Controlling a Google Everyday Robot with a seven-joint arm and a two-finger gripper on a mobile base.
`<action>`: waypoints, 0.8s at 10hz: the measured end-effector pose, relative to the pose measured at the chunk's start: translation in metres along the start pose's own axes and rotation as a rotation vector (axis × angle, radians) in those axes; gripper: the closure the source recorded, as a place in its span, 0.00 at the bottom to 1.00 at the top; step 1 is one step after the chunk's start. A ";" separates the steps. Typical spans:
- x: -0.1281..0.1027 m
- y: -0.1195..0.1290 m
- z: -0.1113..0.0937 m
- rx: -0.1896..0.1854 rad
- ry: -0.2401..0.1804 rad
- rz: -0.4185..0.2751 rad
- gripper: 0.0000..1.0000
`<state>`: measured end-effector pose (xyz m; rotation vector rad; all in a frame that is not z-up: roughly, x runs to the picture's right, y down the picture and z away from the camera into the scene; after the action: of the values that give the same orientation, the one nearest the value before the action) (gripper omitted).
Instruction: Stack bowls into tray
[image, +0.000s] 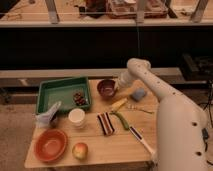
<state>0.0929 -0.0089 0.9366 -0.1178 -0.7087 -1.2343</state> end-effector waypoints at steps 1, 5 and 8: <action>0.000 -0.007 -0.023 0.019 0.014 0.003 1.00; -0.026 -0.049 -0.090 0.042 0.015 -0.110 1.00; -0.082 -0.107 -0.100 0.088 -0.004 -0.281 1.00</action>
<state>0.0285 -0.0249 0.7821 0.0544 -0.8007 -1.4680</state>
